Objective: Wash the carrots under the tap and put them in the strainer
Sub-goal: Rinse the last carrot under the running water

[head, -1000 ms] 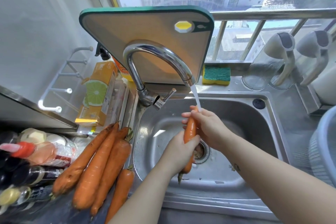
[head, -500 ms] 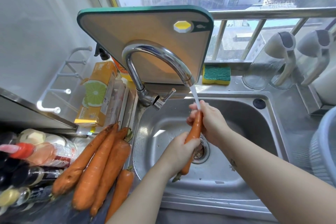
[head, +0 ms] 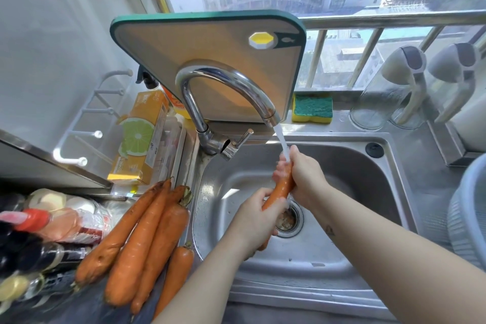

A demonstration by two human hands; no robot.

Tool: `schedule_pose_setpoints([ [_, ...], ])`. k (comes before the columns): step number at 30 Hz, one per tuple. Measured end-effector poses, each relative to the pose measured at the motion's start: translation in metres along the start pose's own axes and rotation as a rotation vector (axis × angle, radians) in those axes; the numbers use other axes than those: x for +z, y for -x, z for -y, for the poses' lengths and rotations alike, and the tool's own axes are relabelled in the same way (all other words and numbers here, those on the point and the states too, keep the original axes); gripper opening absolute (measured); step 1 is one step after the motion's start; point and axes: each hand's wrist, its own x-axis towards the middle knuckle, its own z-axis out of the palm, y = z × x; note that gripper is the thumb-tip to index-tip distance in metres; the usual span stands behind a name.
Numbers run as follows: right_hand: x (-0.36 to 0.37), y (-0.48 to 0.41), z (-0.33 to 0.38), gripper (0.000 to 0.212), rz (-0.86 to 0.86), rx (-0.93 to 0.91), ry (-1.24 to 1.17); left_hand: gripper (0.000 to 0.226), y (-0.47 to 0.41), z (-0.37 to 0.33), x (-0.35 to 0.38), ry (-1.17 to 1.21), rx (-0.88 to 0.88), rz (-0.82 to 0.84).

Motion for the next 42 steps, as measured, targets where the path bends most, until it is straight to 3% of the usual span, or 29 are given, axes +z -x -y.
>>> schedule_pose_setpoints([
  [2, -0.003, 0.005, -0.002, 0.035, 0.088, -0.039, 0.023, 0.025, -0.002, 0.0, 0.0, 0.047, -0.031, 0.003],
  [4, -0.005, 0.011, -0.008, 0.025, 0.136, -0.167, 0.24, 0.012, -0.003, 0.003, 0.001, 0.07, -0.046, 0.009],
  [7, -0.006, 0.013, -0.013, 0.019, 0.083, -0.28, 0.422, 0.021, -0.005, 0.007, 0.002, 0.066, -0.053, 0.017],
  [13, 0.0, 0.002, -0.003, 0.04, -0.127, -0.062, 0.17, 0.032, -0.004, 0.005, 0.005, -0.022, 0.029, 0.009],
  [16, -0.003, 0.001, 0.001, 0.036, -0.015, 0.08, 0.009, 0.03, -0.001, 0.005, 0.004, -0.059, 0.061, -0.052],
  [20, -0.006, 0.008, -0.012, 0.011, 0.145, -0.06, 0.263, 0.029, -0.005, 0.0, 0.001, -0.118, 0.07, -0.171],
  [24, -0.002, 0.004, -0.015, 0.019, 0.047, -0.196, 0.384, 0.037, -0.005, -0.005, 0.002, -0.2, 0.099, -0.158],
  [27, 0.003, 0.0, -0.008, 0.035, -0.031, -0.083, 0.146, 0.042, -0.002, -0.007, 0.003, -0.058, 0.021, -0.082],
  [30, 0.007, 0.0, 0.001, 0.04, -0.043, 0.013, 0.027, 0.031, 0.002, -0.005, 0.006, 0.085, -0.101, 0.086],
  [33, 0.007, 0.003, 0.009, 0.038, 0.008, 0.113, -0.084, 0.014, 0.004, -0.003, 0.005, 0.122, -0.037, 0.149],
  [39, -0.013, 0.014, 0.008, 0.021, 0.333, 0.089, 0.307, 0.039, -0.009, -0.014, -0.003, 0.347, -0.153, 0.078],
  [42, -0.022, 0.014, 0.015, 0.038, 0.406, 0.122, 0.28, 0.05, -0.013, -0.019, -0.008, 0.485, -0.281, 0.132],
])
